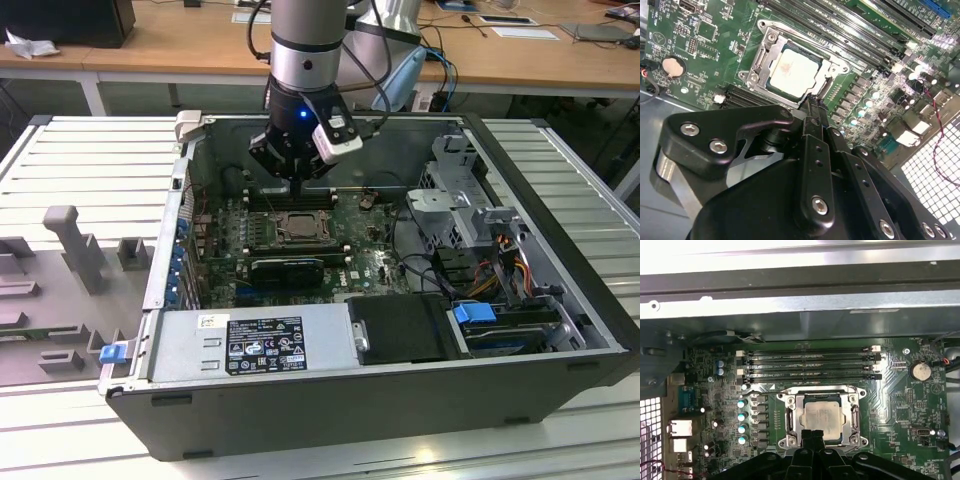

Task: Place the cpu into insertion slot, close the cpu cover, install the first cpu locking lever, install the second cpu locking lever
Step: 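Install the first cpu locking lever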

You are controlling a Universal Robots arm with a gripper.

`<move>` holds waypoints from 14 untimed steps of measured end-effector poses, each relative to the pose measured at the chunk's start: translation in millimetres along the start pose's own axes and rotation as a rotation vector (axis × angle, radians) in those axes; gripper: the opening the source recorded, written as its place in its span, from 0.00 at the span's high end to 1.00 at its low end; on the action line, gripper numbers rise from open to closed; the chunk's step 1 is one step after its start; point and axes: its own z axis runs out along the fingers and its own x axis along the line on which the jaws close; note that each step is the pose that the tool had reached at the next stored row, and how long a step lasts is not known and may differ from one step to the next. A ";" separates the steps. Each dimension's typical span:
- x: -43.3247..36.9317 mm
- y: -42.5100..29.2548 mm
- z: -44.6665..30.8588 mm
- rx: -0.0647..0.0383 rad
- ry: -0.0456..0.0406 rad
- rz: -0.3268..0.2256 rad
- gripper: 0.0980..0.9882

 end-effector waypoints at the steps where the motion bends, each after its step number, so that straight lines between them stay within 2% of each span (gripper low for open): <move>1: 0.4 0.0 0.0 0.000 -0.0005 0.000 0.99; 11: 5.0 -0.2 0.2 -0.002 -0.0028 0.000 0.99; 14: 6.1 -0.3 0.7 -0.002 -0.0123 -0.001 0.99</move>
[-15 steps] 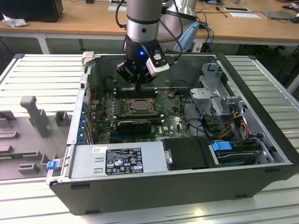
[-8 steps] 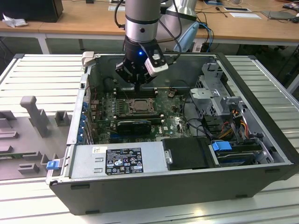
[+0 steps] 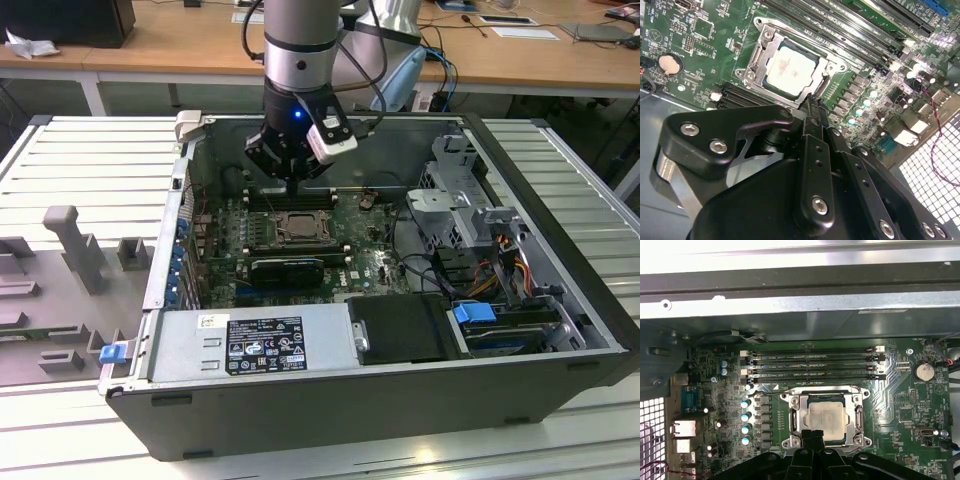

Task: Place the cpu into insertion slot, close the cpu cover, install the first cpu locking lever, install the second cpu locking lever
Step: 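Install the first cpu locking lever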

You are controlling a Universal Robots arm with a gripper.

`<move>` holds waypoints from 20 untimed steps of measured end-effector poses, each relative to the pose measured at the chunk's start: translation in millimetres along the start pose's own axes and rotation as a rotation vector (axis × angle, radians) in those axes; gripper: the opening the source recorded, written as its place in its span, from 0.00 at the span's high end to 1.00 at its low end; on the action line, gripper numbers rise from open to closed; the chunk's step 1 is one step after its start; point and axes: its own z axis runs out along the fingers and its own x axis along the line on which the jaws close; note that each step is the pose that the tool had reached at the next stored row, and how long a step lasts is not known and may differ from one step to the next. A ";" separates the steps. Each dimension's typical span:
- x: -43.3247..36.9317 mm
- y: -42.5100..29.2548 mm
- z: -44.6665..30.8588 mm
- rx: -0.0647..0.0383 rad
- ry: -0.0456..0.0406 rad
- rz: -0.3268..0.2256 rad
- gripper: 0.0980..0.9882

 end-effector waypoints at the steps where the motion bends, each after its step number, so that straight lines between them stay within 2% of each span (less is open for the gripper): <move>1: 0.3 -0.1 0.1 0.000 -0.0022 0.000 0.99; 3: 3.2 -0.2 0.2 0.000 -0.0066 -0.002 0.99; 5: 5.3 -0.3 0.4 0.000 -0.0074 -0.010 0.99; 8: 13.2 -0.6 1.5 -0.001 -0.0101 -0.018 0.99; 11: 16.1 -0.9 3.2 -0.005 -0.0092 -0.049 0.99; 14: 24.9 -1.2 4.0 -0.005 -0.0092 -0.050 0.99; 20: 30.8 -1.5 4.6 -0.006 -0.0092 -0.050 0.99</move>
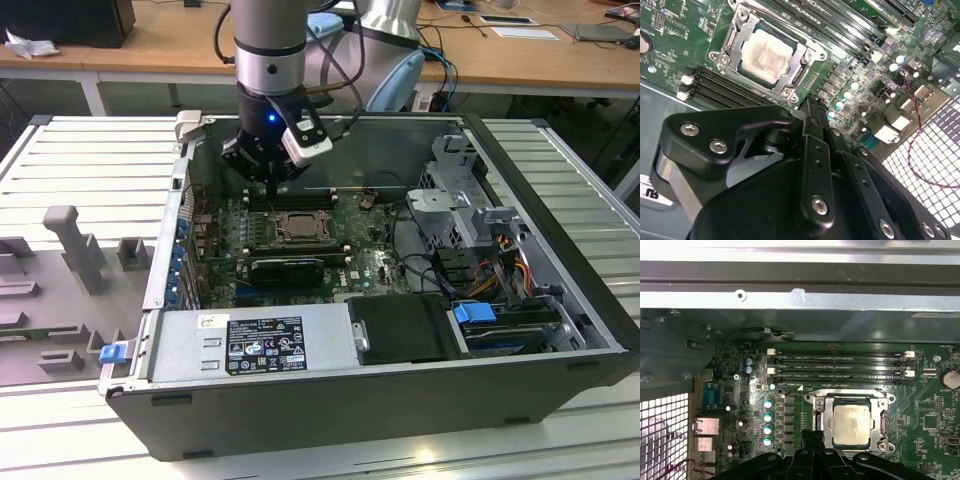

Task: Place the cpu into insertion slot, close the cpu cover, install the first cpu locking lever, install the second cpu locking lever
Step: 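Install the first cpu locking lever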

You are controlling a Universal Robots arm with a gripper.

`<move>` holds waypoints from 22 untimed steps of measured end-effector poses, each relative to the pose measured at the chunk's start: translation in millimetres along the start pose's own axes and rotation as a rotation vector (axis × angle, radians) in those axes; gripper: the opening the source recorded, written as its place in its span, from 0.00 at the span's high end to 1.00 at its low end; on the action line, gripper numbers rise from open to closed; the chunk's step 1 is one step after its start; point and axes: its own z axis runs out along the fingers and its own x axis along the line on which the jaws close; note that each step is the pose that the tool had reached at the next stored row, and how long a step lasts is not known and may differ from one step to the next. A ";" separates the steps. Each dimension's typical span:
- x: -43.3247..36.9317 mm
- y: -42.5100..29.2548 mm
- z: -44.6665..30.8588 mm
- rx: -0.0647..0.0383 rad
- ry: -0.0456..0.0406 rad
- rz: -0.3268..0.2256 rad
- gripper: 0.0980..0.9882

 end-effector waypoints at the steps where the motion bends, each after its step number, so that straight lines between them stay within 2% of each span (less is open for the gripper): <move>1: 0.6 0.0 0.0 0.000 0.0000 0.000 0.99; 10: 6.2 0.1 0.1 0.000 0.0000 0.000 0.99; 22: 17.7 0.2 0.2 0.000 0.0000 0.000 0.99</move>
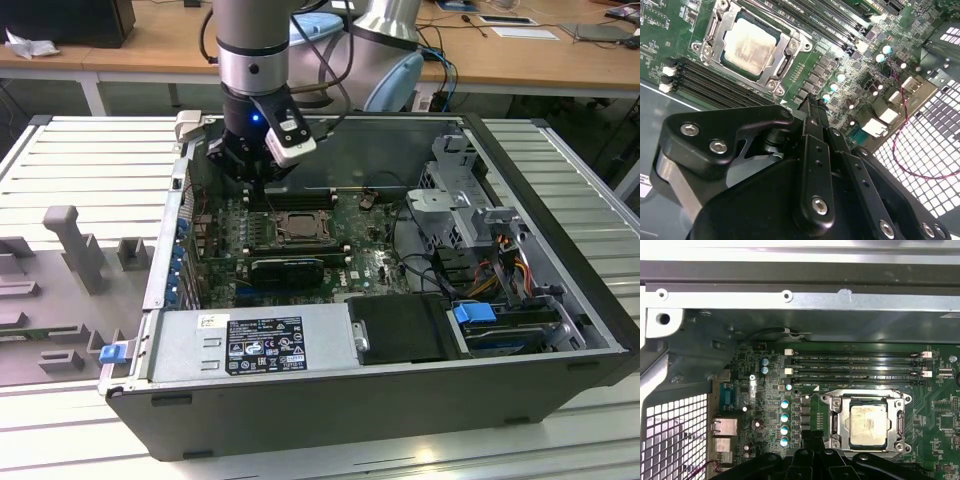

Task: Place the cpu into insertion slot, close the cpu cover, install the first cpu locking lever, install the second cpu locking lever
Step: 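Install the first cpu locking lever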

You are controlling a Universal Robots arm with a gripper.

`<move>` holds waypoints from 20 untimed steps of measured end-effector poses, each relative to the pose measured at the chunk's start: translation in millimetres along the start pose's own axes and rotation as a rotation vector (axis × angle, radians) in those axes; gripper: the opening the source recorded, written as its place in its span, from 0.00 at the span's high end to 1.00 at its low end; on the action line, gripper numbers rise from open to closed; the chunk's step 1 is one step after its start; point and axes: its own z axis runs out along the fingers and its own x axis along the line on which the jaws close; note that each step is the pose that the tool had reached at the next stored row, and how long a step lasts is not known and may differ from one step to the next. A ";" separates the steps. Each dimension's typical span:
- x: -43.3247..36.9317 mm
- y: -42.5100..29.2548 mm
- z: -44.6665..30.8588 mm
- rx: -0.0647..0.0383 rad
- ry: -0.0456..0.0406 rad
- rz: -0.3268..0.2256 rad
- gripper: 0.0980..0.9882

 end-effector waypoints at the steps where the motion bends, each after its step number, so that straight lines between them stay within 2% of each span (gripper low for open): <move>1: 0.4 0.0 0.0 0.000 0.0000 0.000 0.99; 20: 11.6 0.1 0.0 0.000 0.0001 0.000 0.99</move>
